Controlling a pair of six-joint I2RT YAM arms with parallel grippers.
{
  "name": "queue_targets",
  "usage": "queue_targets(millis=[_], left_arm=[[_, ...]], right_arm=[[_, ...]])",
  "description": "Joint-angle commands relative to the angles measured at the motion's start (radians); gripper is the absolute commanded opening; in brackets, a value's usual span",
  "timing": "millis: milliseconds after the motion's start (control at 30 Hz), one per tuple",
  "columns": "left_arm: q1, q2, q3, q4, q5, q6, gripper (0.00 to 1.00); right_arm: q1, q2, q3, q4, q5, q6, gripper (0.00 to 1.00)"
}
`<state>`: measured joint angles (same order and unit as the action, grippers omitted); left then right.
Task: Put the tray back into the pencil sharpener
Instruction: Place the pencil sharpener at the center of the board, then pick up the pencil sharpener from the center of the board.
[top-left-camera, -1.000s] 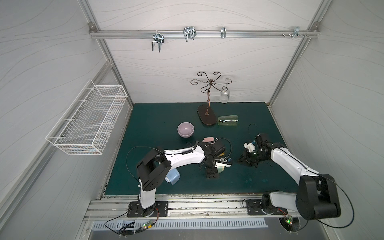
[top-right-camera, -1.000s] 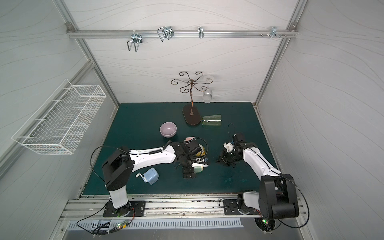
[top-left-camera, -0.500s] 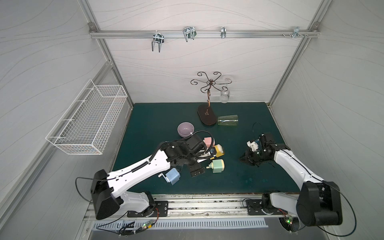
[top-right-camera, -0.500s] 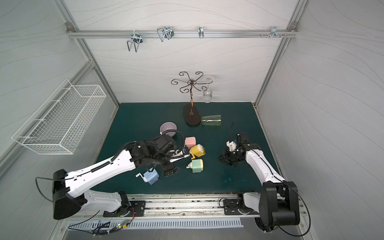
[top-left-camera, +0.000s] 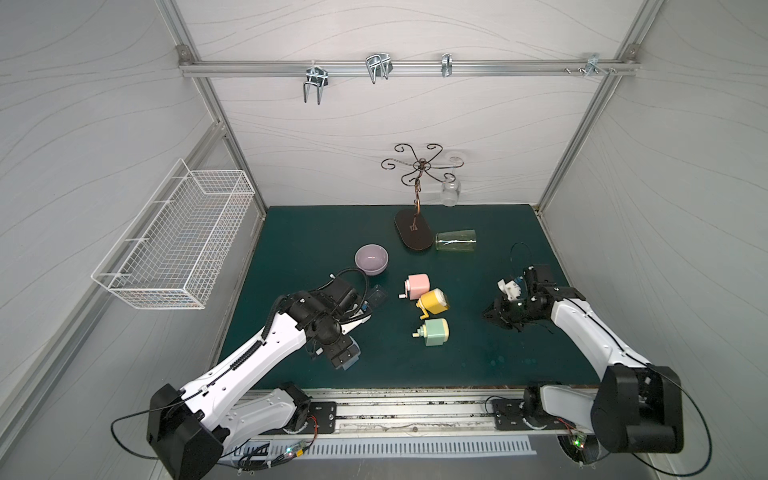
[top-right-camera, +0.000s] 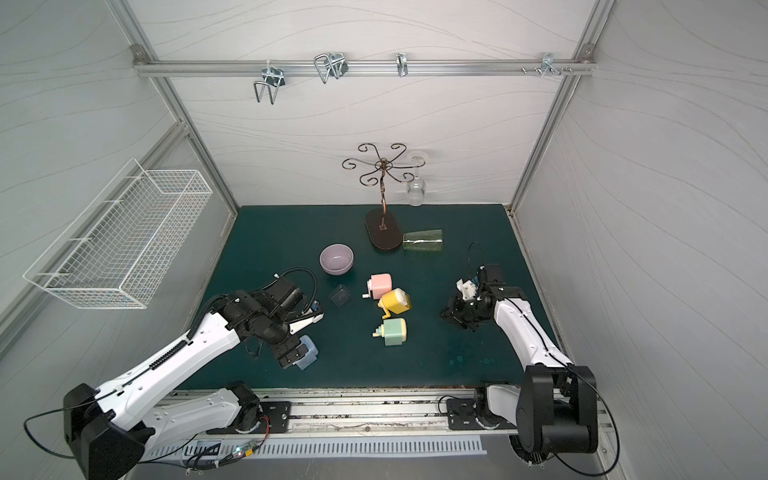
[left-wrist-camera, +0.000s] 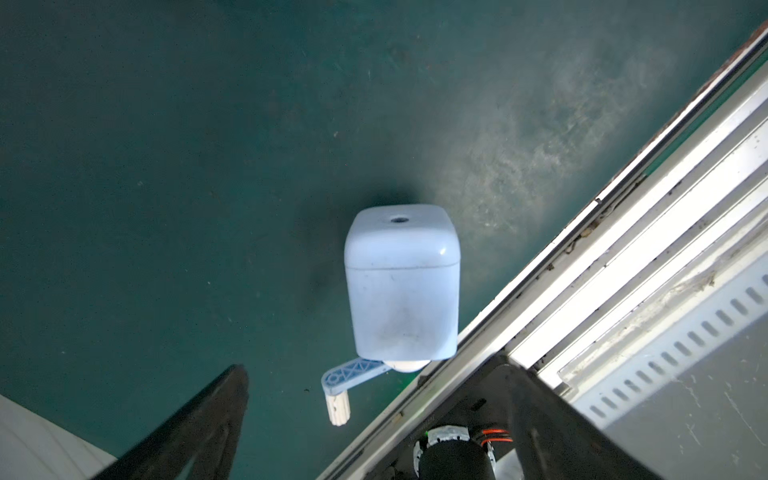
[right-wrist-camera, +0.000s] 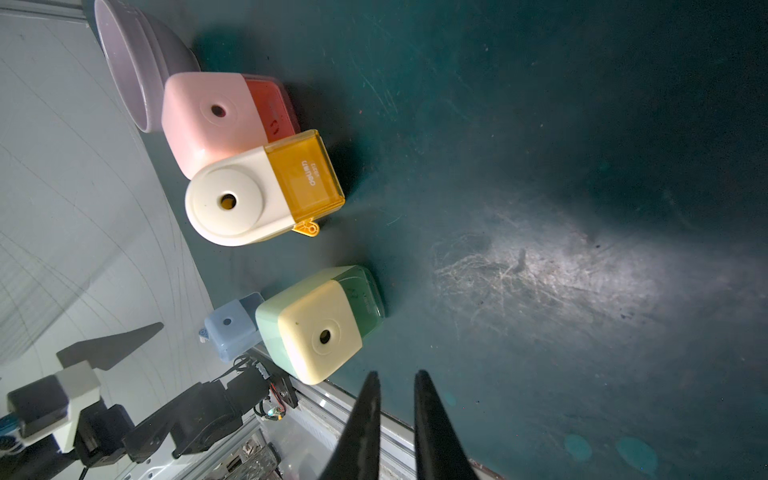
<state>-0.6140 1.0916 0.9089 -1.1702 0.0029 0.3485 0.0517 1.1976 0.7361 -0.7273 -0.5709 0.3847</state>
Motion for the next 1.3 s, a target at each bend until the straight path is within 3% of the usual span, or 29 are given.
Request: queue_targets(millis=[0, 500, 800, 1133, 1267], left_arm=[[0.013, 0.046, -0.004, -0.024, 0.07, 0.031, 0.99], [0.013, 0.216, -0.057, 0.081, 0.059, 0.033, 0.92], [0.013, 0.271, -0.073, 0.128, 0.062, 0.022, 0.8], [0.01, 0.254, -0.056, 0.102, 0.045, 0.057, 0.55], [-0.025, 0.222, 0.005, 0.061, 0.034, 0.092, 0.5]], right_arm=[[-0.007, 0.0, 0.029, -0.03, -0.013, -0.023, 0.18], [-0.012, 0.008, 0.036, -0.035, -0.012, -0.022, 0.18], [-0.019, 0.023, 0.04, -0.033, -0.023, -0.029, 0.18], [-0.034, 0.023, 0.058, -0.041, -0.024, -0.038, 0.18], [-0.036, 0.028, 0.066, -0.043, -0.026, -0.044, 0.18]])
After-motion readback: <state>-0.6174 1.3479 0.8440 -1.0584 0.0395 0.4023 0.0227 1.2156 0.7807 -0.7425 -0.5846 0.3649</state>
